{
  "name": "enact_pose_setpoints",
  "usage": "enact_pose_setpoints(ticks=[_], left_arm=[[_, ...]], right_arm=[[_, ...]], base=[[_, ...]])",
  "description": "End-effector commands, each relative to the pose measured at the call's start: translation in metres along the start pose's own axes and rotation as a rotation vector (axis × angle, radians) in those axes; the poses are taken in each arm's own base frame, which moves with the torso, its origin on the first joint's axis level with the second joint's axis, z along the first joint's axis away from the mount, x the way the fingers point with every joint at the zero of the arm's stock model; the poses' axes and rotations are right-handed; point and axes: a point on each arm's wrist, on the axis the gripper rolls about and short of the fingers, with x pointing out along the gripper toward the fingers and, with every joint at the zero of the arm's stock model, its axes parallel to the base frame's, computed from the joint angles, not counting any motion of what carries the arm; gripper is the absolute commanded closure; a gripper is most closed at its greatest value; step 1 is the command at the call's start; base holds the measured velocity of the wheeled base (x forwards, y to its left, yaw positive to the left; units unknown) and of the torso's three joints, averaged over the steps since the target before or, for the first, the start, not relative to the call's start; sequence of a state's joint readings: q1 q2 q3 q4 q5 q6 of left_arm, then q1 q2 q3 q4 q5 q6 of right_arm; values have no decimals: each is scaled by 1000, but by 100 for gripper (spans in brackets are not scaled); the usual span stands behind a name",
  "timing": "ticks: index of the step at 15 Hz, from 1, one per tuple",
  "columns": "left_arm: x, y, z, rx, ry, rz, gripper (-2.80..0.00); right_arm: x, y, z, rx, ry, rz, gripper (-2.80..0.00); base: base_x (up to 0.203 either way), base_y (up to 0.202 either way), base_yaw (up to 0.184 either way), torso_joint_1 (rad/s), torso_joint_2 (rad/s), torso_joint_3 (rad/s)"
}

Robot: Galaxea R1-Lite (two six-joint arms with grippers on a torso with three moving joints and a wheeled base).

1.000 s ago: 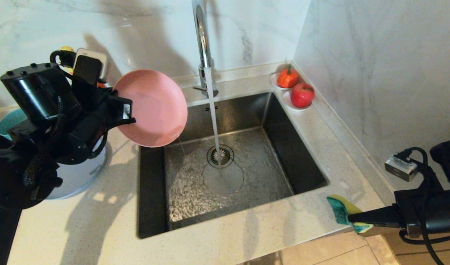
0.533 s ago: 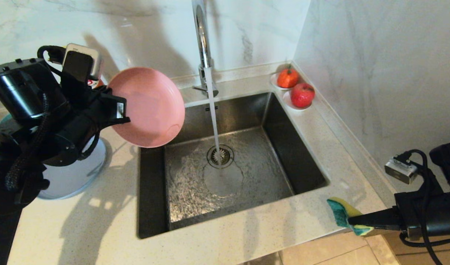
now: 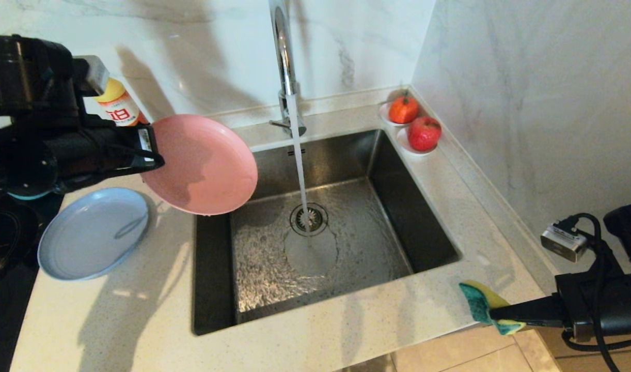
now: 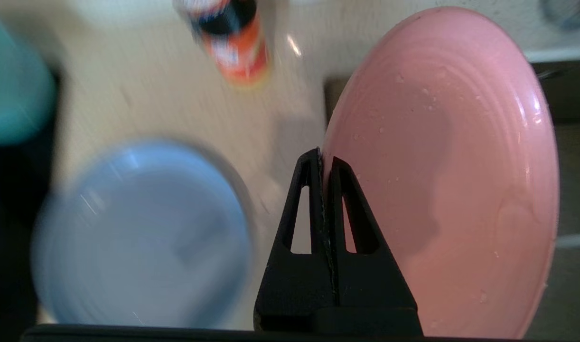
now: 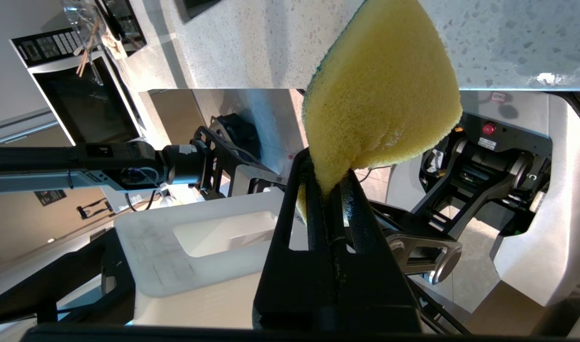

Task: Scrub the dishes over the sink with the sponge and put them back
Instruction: Place the plate on the table

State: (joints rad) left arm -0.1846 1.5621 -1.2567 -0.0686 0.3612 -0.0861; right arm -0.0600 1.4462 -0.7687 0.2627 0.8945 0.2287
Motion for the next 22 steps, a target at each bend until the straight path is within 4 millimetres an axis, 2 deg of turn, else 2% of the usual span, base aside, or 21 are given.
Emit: enact_pose_setpoints(ticks=[1, 4, 10, 16, 19, 22], left_arm=[[-7, 24, 15, -199, 161, -9, 0], [-19, 56, 28, -340, 171, 36, 0], [-55, 104, 35, -477, 128, 134, 0], [-82, 148, 16, -549, 99, 357, 0], [-81, 170, 0, -580, 116, 466, 0], [-64, 196, -21, -606, 97, 546, 0]], right_arm=[[0, 1, -2, 3, 6, 22, 0], [-1, 2, -4, -1, 11, 44, 0], [-4, 5, -6, -8, 5, 65, 0], [-5, 6, -5, -14, 5, 77, 0], [-5, 6, -5, -11, 5, 77, 0], [-6, 8, -3, -18, -2, 77, 0]], base=[[0, 0, 0, 0, 0, 0], [0, 0, 0, 0, 0, 0], [0, 0, 0, 0, 0, 0], [0, 0, 0, 0, 0, 0], [0, 0, 0, 0, 0, 0], [0, 0, 0, 0, 0, 0]])
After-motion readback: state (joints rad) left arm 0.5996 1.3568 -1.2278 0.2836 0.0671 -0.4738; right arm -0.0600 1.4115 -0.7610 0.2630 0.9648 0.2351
